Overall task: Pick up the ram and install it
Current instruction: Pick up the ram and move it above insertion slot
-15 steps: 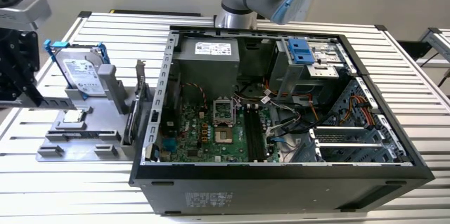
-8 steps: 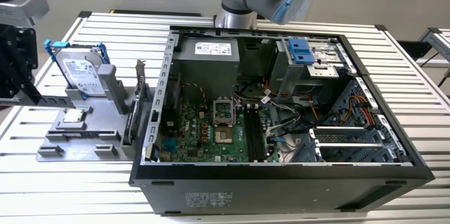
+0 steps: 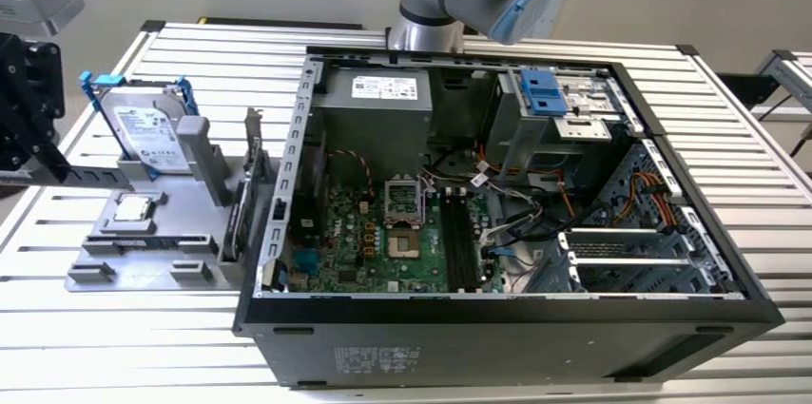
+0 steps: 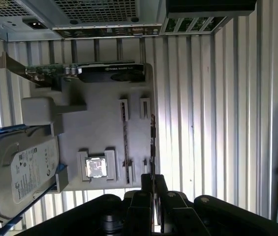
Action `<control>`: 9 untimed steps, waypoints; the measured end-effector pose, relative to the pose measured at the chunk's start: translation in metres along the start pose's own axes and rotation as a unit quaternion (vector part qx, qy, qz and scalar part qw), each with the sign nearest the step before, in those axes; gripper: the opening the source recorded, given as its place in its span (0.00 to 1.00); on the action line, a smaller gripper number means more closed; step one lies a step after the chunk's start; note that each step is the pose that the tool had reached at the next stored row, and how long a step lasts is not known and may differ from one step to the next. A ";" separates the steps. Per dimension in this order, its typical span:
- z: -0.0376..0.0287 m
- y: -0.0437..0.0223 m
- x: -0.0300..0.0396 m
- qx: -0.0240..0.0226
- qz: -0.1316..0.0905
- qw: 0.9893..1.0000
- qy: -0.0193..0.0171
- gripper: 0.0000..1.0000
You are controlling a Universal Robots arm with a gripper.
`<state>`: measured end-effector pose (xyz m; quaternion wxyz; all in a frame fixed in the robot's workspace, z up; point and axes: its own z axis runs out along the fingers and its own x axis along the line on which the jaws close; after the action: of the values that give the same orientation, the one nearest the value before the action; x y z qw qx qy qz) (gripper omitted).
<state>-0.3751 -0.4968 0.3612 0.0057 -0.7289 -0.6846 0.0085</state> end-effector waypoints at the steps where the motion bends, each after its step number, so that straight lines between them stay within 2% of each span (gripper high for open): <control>1: -0.0010 0.0000 0.0001 0.000 0.000 1.000 0.000 0.00; 9: -0.0092 -0.0003 0.0009 0.000 0.001 1.000 0.000 0.00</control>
<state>-0.3752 -0.4959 0.3704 0.0057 -0.7296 -0.6838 0.0084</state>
